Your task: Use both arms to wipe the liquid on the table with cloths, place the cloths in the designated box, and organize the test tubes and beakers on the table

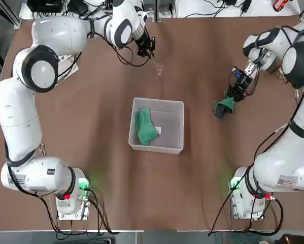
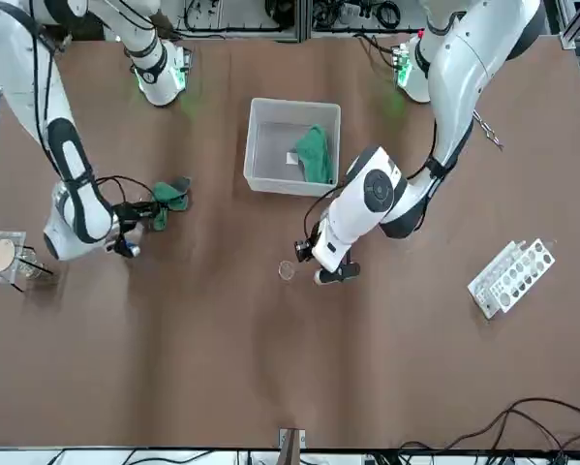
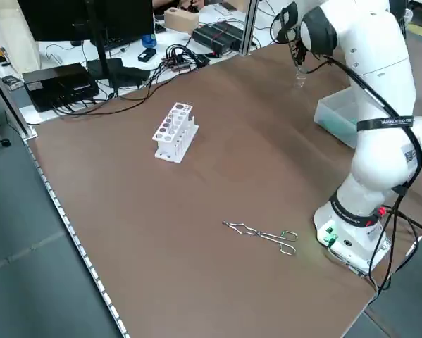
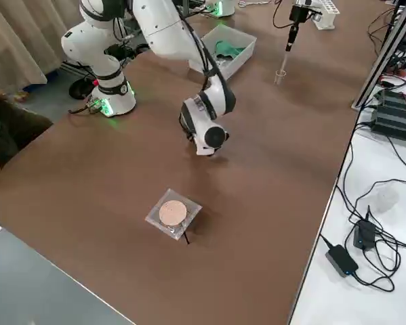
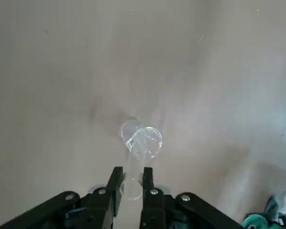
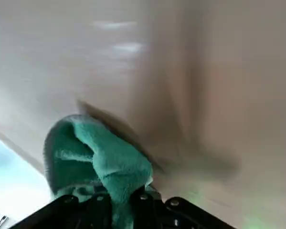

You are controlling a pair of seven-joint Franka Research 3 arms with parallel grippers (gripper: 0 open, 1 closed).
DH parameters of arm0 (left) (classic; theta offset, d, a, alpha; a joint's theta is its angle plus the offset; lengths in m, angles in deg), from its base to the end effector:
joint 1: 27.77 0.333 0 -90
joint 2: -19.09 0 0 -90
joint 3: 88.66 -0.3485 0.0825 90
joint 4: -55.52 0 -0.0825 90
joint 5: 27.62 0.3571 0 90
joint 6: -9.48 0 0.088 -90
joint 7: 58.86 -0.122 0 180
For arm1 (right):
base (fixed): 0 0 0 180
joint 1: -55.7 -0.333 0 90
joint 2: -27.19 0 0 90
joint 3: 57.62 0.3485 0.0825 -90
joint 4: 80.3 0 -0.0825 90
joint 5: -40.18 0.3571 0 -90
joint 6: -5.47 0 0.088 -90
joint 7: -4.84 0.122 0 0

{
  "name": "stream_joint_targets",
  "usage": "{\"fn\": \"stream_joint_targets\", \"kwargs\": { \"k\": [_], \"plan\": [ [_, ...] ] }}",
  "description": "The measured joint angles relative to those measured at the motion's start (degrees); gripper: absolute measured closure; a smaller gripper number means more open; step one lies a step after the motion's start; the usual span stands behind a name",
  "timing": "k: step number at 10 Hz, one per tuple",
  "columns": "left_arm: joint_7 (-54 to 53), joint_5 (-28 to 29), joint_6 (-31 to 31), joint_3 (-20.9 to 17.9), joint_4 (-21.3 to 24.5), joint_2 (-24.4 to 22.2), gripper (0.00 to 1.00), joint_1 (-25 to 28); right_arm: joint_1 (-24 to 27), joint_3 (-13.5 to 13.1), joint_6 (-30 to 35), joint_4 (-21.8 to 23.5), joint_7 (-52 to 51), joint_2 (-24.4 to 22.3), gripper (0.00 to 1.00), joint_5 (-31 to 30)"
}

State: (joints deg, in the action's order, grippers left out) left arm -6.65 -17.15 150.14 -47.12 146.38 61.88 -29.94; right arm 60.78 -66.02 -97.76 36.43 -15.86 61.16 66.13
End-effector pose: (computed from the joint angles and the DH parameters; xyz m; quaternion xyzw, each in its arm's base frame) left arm 0.5915 -0.4132 0.3358 0.9696 0.1142 -0.0108 0.2162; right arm 0.4843 -0.0735 0.1619 -0.9084 0.0822 0.3282 0.2456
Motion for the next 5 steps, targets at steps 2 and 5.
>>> {"fn": "stream_joint_targets", "kwargs": {
  "k": [2,5],
  "plan": [
    [0.0,0.1,-0.6,0.1,-0.3,-1.2,0.78,0.0,1.2,-4.3,-1.5,-1.4,-3.0,-0.5,0.91,-6.6],
    [0.5,0.1,-7.1,0.3,-0.8,-6.1,0.79,0.0,4.6,-5.7,2.1,-7.1,-8.1,-0.5,0.91,-10.4]
  ]
}}
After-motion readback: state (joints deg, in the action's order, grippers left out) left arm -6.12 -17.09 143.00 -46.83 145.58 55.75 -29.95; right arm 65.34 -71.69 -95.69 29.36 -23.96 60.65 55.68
